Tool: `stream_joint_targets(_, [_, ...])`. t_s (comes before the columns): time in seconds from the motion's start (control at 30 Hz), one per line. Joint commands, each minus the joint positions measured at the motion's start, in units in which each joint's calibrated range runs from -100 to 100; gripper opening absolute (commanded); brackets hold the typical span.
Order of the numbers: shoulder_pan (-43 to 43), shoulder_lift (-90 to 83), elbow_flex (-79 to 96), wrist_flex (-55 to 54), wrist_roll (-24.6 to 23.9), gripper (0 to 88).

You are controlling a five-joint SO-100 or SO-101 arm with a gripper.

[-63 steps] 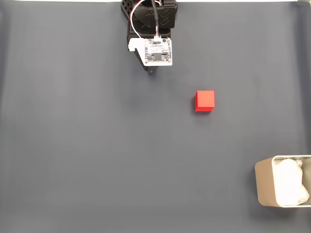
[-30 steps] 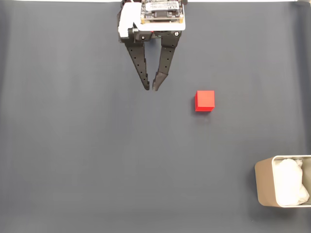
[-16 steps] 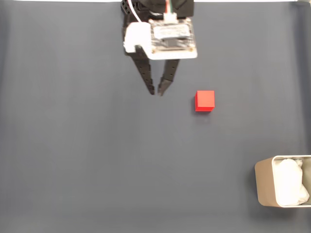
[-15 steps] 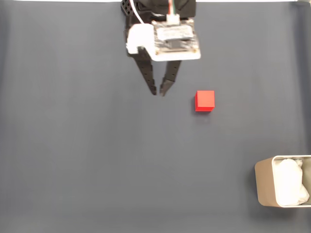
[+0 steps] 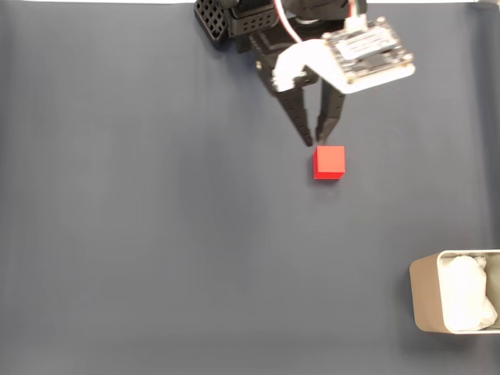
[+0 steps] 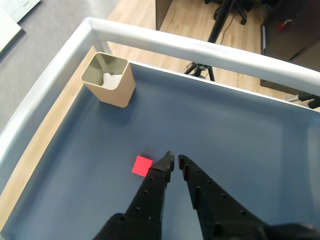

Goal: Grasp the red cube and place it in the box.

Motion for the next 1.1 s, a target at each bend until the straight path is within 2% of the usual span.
stream_joint_targets(0.0, [-2.6, -2.1, 0.9, -0.9, 0.8, 0.0])
stream_joint_targets(0.33, [-8.5, -7.8, 12.7, -3.9, 2.6, 0.6])
stream_joint_targets(1.07, [-10.5, -13.7, 35.6, -16.1, 3.0, 17.6])
